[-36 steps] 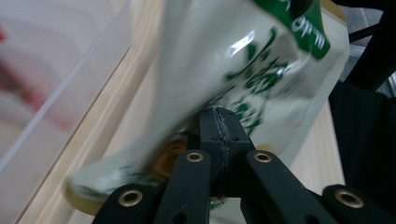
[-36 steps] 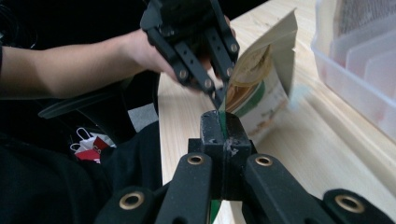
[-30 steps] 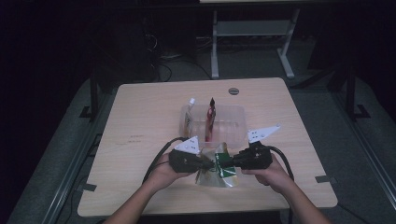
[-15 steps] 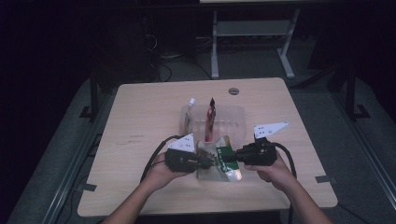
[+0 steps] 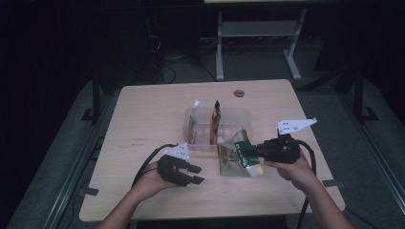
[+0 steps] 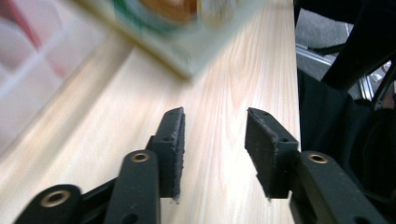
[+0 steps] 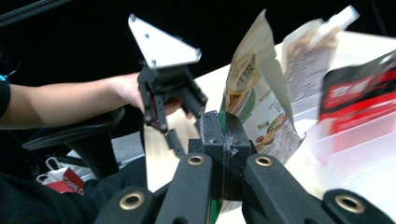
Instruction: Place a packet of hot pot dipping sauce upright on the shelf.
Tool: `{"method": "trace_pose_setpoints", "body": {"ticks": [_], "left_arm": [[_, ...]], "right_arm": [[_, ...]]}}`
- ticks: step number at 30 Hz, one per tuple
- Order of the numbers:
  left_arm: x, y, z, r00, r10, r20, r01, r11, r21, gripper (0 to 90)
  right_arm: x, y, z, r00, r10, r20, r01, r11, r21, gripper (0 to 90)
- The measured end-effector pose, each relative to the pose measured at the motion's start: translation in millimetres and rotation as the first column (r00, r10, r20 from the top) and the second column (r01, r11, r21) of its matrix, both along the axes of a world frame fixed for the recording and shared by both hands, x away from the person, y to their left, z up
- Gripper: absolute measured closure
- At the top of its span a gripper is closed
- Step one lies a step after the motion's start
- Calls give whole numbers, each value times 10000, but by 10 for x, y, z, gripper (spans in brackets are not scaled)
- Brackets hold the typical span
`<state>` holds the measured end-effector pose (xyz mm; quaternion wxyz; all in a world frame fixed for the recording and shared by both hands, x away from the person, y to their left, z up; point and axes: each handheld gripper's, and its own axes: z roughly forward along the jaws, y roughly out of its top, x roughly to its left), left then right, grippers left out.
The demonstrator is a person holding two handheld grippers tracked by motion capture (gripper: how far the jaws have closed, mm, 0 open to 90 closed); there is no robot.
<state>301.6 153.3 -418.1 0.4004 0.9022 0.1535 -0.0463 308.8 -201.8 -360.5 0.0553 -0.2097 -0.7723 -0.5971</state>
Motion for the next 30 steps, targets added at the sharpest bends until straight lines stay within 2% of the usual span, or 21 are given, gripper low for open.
{"method": "trace_pose_setpoints", "body": {"ticks": [4, 7, 11, 16, 24, 25, 30], "left_arm": [[-27, 102, -61, 9994, 255, -235, -252, 9996, 124, 526], [-9, 138, -71, 9990, 393, -222, -390, 9991, 167, 515], [22, 166, -47, 9981, 570, -234, -570, 9984, 26, 510], [38, 193, -52, 9975, 655, -279, -655, 9978, 39, 510], [66, 216, -53, 9977, 633, -260, -628, 9978, 187, 508], [64, 213, -62, 9972, 694, -275, -692, 9976, 92, 508], [83, 229, -74, 9974, 651, -298, -645, 9977, 209, 505]], "right_arm": [[10, -112, 114, 9994, -281, 178, 279, 9996, 92, 900], [27, -180, 184, 9983, -500, 312, 495, 9986, 178, 900], [81, -257, 228, 9958, -846, 342, 835, 9960, 331, 900], [189, -343, 256, 9905, -1345, 274, 1329, 9897, 540, 900], [418, -441, 322, 9774, -2073, 407, 2043, 9767, 662, 900], [441, -447, 325, 9758, -2154, 387, 2126, 9748, 669, 900], [602, -480, 310, 9631, -2673, 322, 2646, 9619, 693, 900]]}}
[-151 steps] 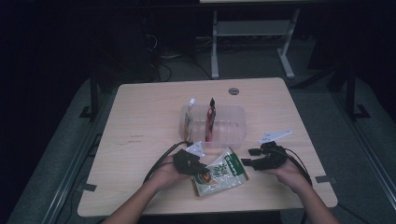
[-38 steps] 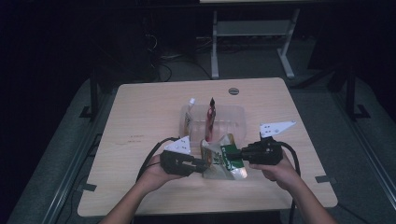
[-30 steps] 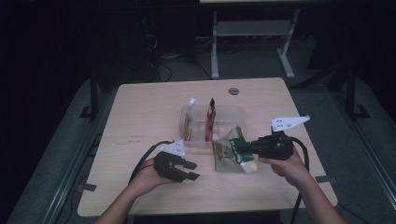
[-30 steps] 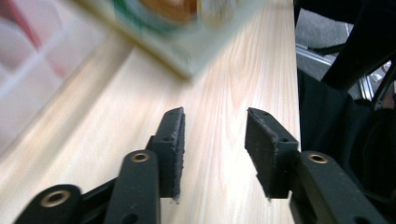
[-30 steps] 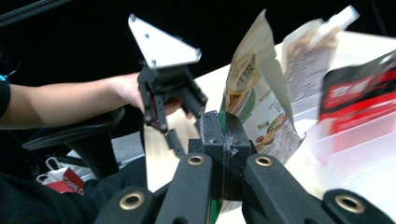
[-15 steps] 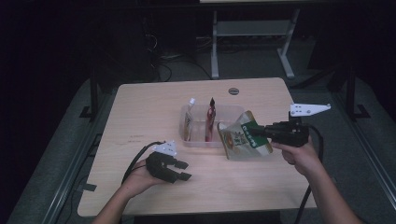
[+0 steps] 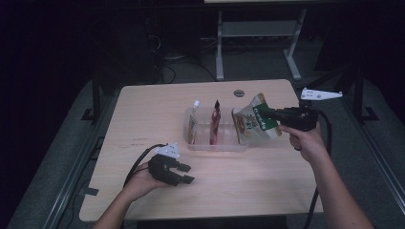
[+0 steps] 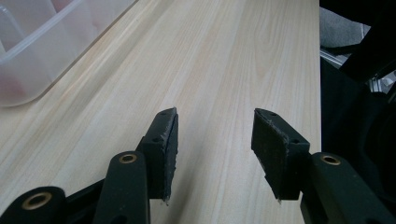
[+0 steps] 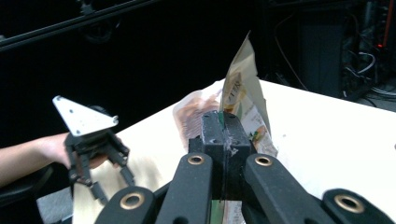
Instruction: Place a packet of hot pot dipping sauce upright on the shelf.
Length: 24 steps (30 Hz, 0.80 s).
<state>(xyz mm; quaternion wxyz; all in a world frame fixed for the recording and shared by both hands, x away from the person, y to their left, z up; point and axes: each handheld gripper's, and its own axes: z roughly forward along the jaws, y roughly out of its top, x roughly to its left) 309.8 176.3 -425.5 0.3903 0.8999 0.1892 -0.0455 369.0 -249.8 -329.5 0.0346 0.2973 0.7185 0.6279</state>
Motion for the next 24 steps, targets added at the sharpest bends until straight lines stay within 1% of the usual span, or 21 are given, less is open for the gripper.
{"method": "trace_pose_setpoints", "body": {"ticks": [2, 5, 8, 11, 13, 16, 18, 19, 24], "left_arm": [[4, 1, -5, 10000, 11, -41, -11, 10000, 25, 504], [3, 2, -9, 10000, 35, -93, -35, 10000, 25, 502], [5, 4, -12, 9999, 26, -126, -26, 10000, 45, 501], [10, 0, -22, 10000, -8, -80, 8, 10000, 55, 499], [9, -7, -29, 10000, -33, -91, 33, 10000, 32, 498], [9, -13, -30, 9999, -86, -107, 87, 9999, 99, 496], [4, -16, -31, 9999, -94, -118, 95, 9999, 116, 495], [3, -16, -33, 9999, -106, -100, 107, 9998, 137, 493], [1, -14, -41, 9998, -180, -59, 181, 9998, 118, 473]], "right_arm": [[55, 1, -31, 9999, -118, -83, 118, 9999, 33, 900], [112, 31, -93, 9995, -236, -230, 235, 9997, -44, 900], [148, 82, -166, 9991, -243, -343, 238, 9996, -154, 900], [172, 136, -203, 9988, -255, -428, 245, 9994, -249, 900], [184, 175, -217, 9990, -199, -403, 187, 9993, -311, 900], [202, 246, -242, 9991, -146, -393, 125, 9985, -533, 900], [217, 288, -265, 9990, -164, -419, 133, 9973, -726, 900], [227, 304, -276, 9988, -162, -461, 127, 9972, -741, 900], [266, 369, -314, 9990, -213, -384, 171, 9943, -1052, 900]]}}
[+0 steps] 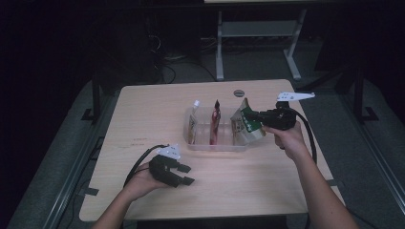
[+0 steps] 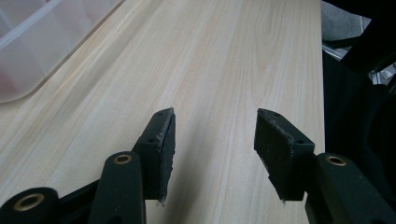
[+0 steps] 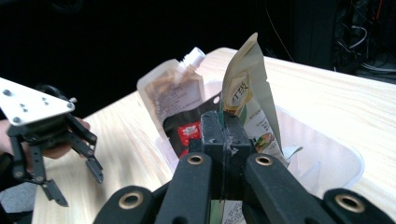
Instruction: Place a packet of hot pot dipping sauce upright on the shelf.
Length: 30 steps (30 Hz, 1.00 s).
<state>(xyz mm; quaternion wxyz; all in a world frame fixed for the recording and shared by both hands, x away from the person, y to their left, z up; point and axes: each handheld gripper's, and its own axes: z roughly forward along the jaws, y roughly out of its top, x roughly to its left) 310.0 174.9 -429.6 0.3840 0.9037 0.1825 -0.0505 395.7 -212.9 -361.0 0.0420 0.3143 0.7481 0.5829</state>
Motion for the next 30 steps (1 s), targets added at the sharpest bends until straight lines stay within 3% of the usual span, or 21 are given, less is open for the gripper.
{"method": "trace_pose_setpoints", "body": {"ticks": [5, 7, 12, 14, 19, 22, 24, 30], "left_arm": [[1, 1, -2, 10000, -11, -3, 11, 10000, 18, 465], [0, -1, -3, 10000, -12, 8, 12, 10000, 42, 461], [-1, -4, -3, 10000, -64, 35, 64, 10000, 52, 454], [1, -1, -5, 10000, -58, 44, 58, 10000, 26, 449], [-14, 26, 6, 10000, 35, 88, -36, 10000, 92, 428], [-19, 57, 22, 9998, 97, 188, -100, 9998, 184, 401], [-25, 74, 28, 9992, 173, 361, -178, 9998, 119, 376], [-49, 116, 44, 9970, 400, 670, -423, 9985, 341, 287]], "right_arm": [[7, 21, 9, 10000, -78, 22, 78, 9999, -100, 871], [6, 17, 12, 10000, -87, -10, 87, 9999, -67, 795], [-12, 12, 9, 9999, -104, -128, 97, 9984, -558, 611], [-38, 18, 18, 9998, -174, -101, 167, 9977, -657, 491], [-117, 28, 38, 9994, -331, 67, 337, 9935, -1084, 332], [-194, 25, 45, 9993, -342, 175, 365, 9871, -1556, 271], [-254, 18, 32, 9986, -371, 369, 430, 9841, -1722, 271], [-438, -19, -99, 9992, -166, 366, 243, 9752, -2199, 258]]}}
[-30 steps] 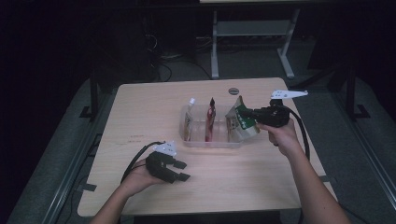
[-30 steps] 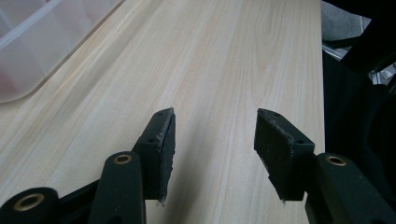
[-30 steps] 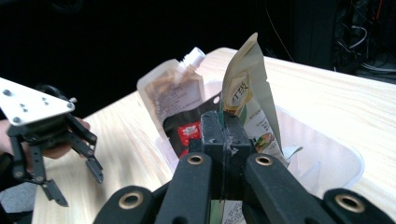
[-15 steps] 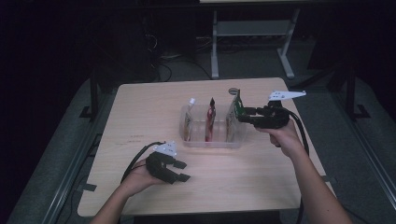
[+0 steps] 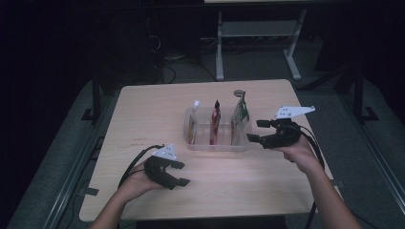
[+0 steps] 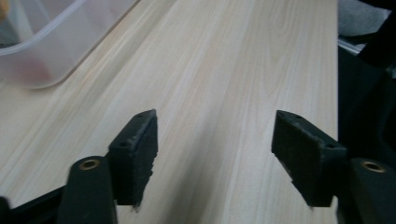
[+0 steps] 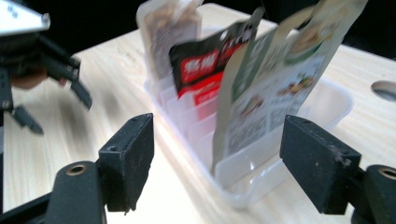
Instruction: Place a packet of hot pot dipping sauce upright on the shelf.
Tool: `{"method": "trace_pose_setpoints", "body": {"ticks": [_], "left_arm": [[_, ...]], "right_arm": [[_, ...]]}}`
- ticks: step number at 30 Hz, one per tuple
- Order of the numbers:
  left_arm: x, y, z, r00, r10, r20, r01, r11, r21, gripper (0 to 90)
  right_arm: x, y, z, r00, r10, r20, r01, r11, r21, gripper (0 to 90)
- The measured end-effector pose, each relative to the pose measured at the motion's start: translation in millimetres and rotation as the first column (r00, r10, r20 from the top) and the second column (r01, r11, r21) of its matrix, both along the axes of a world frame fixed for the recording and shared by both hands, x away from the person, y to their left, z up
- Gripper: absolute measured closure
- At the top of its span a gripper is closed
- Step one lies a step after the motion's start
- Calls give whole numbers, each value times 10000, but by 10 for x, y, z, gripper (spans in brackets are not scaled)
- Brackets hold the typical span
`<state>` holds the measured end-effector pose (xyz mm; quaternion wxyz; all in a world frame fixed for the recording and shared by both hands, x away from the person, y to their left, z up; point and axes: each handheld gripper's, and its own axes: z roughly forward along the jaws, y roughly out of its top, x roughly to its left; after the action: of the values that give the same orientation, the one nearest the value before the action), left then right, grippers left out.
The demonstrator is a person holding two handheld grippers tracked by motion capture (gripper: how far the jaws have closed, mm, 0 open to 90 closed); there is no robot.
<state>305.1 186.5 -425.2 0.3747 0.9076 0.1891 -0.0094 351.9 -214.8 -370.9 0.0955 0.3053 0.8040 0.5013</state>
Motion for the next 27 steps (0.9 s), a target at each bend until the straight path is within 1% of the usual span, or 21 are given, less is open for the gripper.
{"method": "trace_pose_setpoints", "body": {"ticks": [4, 9, 10, 12, 13, 16, 17, 19, 22, 23, 25, 27], "left_arm": [[-23, 33, 1, 9999, 59, 108, -61, 9997, 220, 259], [-72, 100, -31, 9997, 220, 63, -221, 9993, 286, 251], [-82, 119, -42, 9997, 231, 66, -233, 9991, 346, 251], [-100, 142, -58, 9996, 267, 4, -267, 9989, 390, 250], [-107, 155, -69, 9997, 258, 38, -259, 9989, 403, 250], [-130, 195, -95, 9997, 238, 59, -241, 9985, 491, 250], [-137, 202, -107, 9996, 293, 27, -294, 9985, 463, 250], [-133, 212, -119, 9996, 282, 60, -285, 9979, 576, 250], [-129, 221, -128, 9995, 283, 147, -292, 9975, 650, 250], [-128, 228, -132, 9993, 340, 126, -347, 9974, 630, 250], [-119, 245, -136, 9992, 367, 159, -377, 9970, 671, 250], [-113, 260, -147, 9990, 415, 181, -427, 9968, 674, 250]], "right_arm": [[-120, -14, -100, 9999, 167, -25, -168, 9994, -293, 246], [-263, -41, -249, 9991, 346, -233, -365, 9955, -874, 241], [-280, -48, -270, 9991, 358, -240, -379, 9949, -935, 241], [-322, -70, -326, 9985, 385, -380, -419, 9948, -925, 234], [-338, -81, -352, 9982, 395, -449, -437, 9944, -962, 231], [-390, -98, -425, 9969, 402, -677, -478, 9923, -1146, 228], [-403, -100, -454, 9960, 471, -761, -561, 9910, -1213, 228], [-427, -94, -515, 9946, 518, -896, -654, 9857, -1556, 225], [-450, -66, -609, 9926, 664, -1017, -872, 9726, -2155, 225], [-456, -56, -630, 9911, 714, -1127, -957, 9691, -2275, 223], [-463, -47, -651, 9892, 816, -1215, -1085, 9658, -2355, 221], [-465, -44, -647, 9887, 851, -1231, -1120, 9665, -2308, 221]]}}
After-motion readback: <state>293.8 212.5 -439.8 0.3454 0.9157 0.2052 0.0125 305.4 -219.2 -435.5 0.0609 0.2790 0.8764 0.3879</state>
